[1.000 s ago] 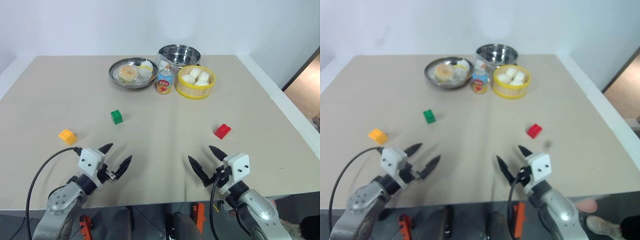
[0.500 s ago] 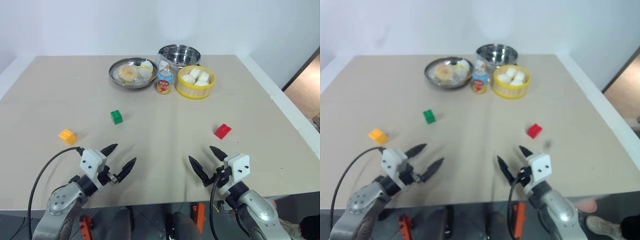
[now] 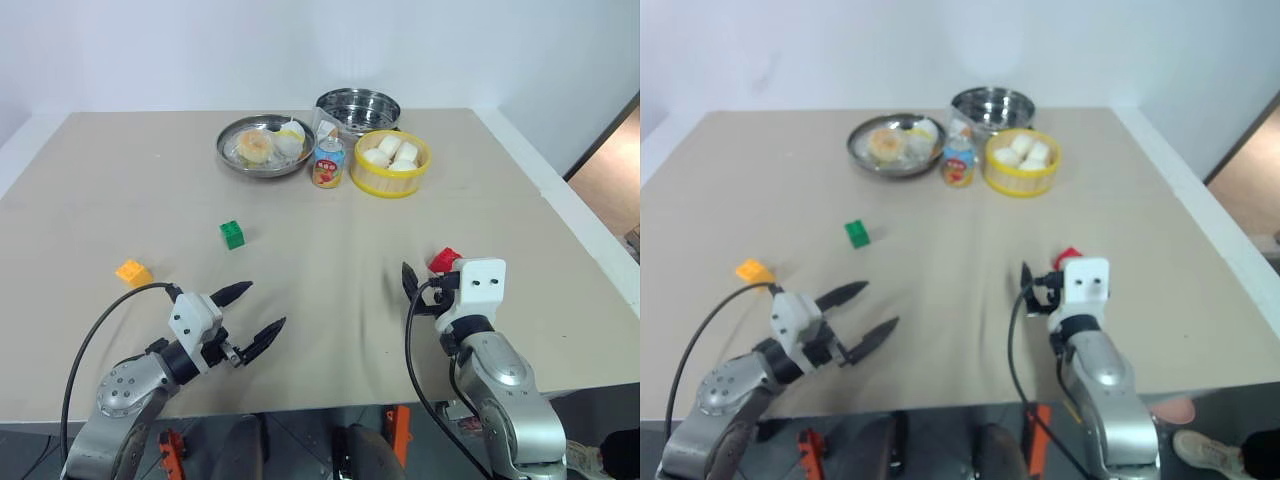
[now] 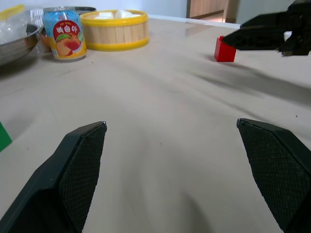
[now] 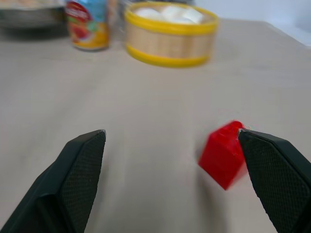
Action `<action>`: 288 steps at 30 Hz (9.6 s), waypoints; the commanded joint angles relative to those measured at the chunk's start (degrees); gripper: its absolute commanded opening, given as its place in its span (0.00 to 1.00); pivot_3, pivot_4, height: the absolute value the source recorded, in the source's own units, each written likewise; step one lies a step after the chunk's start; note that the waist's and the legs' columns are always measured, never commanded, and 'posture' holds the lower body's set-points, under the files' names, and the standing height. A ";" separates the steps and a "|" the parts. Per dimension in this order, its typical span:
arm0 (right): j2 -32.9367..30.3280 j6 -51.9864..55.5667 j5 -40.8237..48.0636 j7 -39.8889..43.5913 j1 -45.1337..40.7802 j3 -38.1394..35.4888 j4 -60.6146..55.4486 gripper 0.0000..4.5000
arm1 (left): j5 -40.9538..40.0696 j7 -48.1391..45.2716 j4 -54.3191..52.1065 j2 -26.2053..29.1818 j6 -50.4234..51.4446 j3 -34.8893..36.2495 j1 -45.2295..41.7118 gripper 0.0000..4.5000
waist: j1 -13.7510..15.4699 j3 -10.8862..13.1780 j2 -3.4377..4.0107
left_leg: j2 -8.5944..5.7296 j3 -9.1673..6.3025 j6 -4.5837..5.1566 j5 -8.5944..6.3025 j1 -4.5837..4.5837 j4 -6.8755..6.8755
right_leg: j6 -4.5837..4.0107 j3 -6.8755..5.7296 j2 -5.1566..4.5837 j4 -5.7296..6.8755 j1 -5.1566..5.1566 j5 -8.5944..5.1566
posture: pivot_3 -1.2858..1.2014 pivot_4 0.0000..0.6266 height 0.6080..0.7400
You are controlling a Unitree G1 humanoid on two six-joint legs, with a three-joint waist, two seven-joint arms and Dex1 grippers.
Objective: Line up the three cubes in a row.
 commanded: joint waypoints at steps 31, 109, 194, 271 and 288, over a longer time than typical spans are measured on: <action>5.99 -3.72 -1.19 -5.37 -10.80 -7.83 16.67 1.00 | 0.24 -0.44 -0.26 0.92 1.02 -0.49 -1.87 0.99 | -0.03 -0.02 0.03 | 0.07 0.00 -0.01 -0.08 0.05 0.01 | -0.02 0.12 0.20 0.11 0.15 0.13 | 0.52 0.24 1.00; -15.24 -12.64 7.58 53.41 -26.13 20.64 24.69 0.39 | 0.90 -1.14 1.77 2.73 -3.26 3.32 3.82 1.00 | 0.01 -0.03 0.02 | 0.10 -0.01 -0.11 -0.14 0.11 0.08 | -0.03 0.08 0.20 0.19 -0.12 0.17 | 0.52 0.24 1.00; -8.63 -42.89 -1.82 87.91 -51.45 26.77 71.10 0.84 | 1.10 -6.53 2.61 4.41 -5.97 0.50 4.09 1.00 | 0.01 -0.01 0.05 | 0.16 0.06 -0.12 -0.15 0.20 0.09 | -0.12 0.10 0.30 0.33 0.01 0.28 | 0.52 0.24 1.00; -14.23 -9.90 12.19 49.04 -23.22 17.10 13.94 1.00 | -0.42 19.53 4.13 -4.72 5.07 12.53 -4.76 1.00 | 0.05 -0.38 -0.56 | 0.53 0.63 -0.18 -0.19 0.24 0.18 | -0.18 0.24 0.32 0.37 -0.49 0.50 | 0.52 0.24 1.00; -15.10 -10.06 10.60 46.67 -21.94 16.57 12.43 1.00 | 4.91 21.95 17.93 -6.00 8.83 7.77 -18.35 1.00 | 0.07 -0.41 -0.64 | 0.59 0.62 -0.13 -0.16 0.24 0.17 | -0.15 0.24 0.43 0.37 -0.23 0.55 | 0.52 0.24 1.00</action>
